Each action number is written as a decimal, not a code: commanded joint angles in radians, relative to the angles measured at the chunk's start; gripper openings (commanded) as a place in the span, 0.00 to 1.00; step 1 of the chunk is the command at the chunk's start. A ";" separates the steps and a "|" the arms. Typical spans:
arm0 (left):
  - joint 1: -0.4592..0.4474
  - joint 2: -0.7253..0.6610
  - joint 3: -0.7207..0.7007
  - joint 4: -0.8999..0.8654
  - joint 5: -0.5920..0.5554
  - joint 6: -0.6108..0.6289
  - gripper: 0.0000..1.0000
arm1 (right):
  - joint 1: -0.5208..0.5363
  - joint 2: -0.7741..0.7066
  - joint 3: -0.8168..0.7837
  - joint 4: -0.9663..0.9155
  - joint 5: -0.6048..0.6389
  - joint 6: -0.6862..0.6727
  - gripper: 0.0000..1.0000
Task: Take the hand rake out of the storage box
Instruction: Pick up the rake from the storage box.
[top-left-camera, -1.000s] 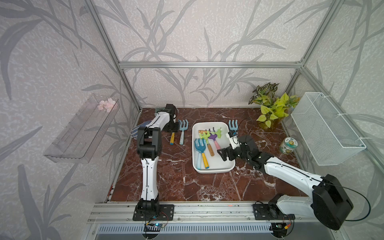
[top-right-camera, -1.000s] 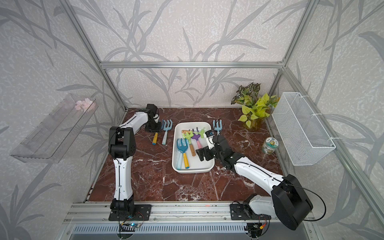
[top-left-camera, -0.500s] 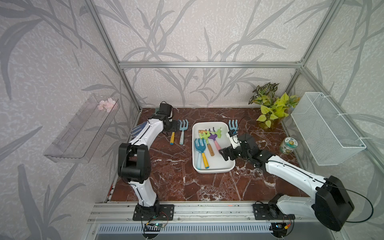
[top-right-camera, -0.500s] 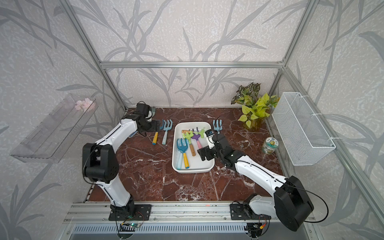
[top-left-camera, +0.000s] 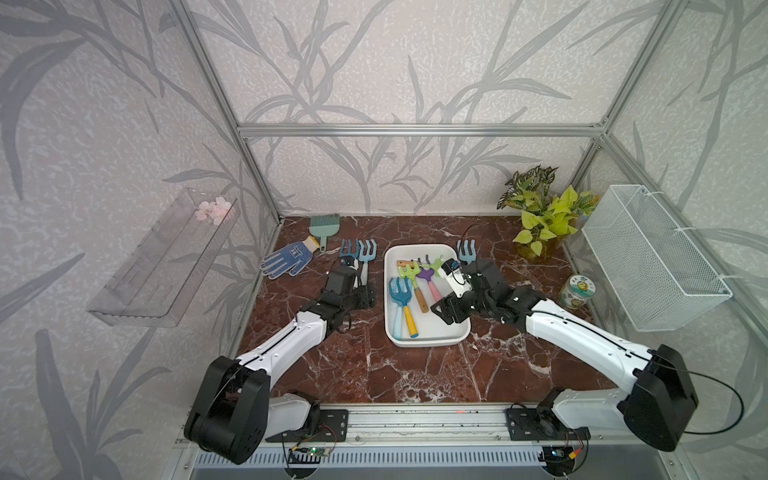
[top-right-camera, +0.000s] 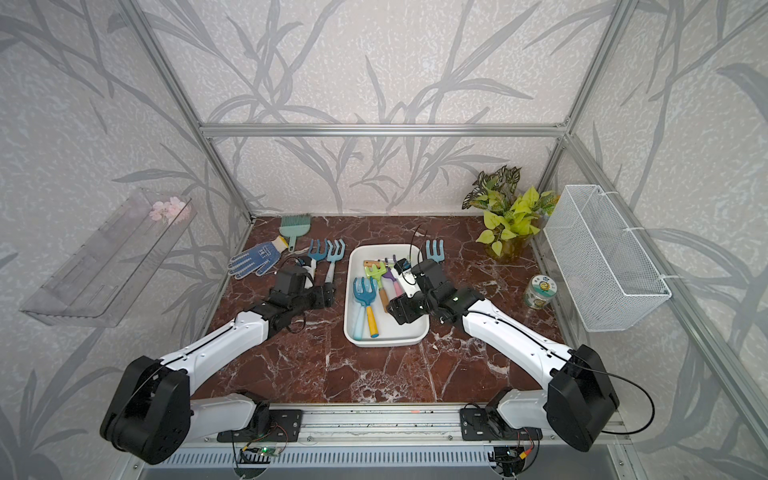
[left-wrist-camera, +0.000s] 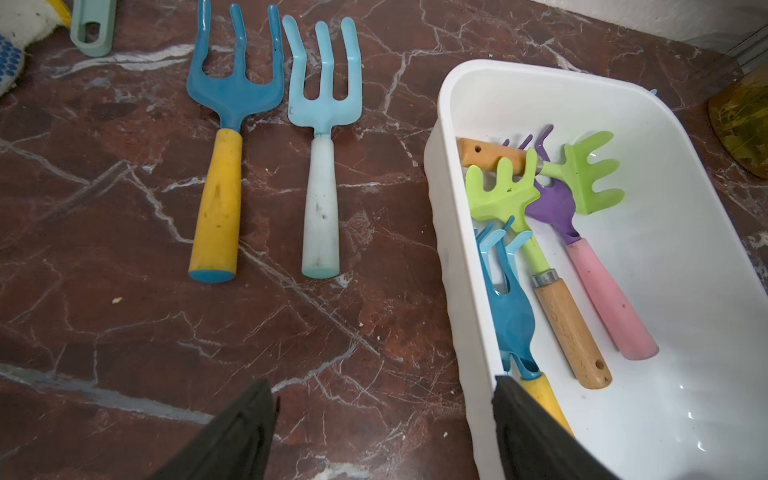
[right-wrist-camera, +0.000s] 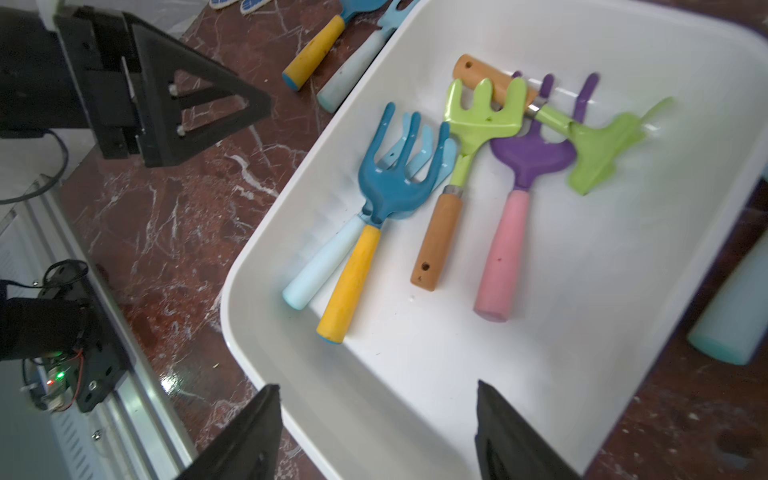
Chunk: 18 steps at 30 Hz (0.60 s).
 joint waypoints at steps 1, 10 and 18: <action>0.002 -0.058 -0.008 0.173 0.004 0.013 0.86 | 0.055 0.063 0.064 -0.042 -0.043 0.053 0.73; 0.002 -0.134 -0.077 0.246 0.009 0.041 0.97 | 0.118 0.246 0.165 -0.057 0.117 0.131 0.73; 0.007 -0.170 -0.095 0.267 0.053 0.066 1.00 | 0.123 0.411 0.282 -0.104 0.141 0.126 0.84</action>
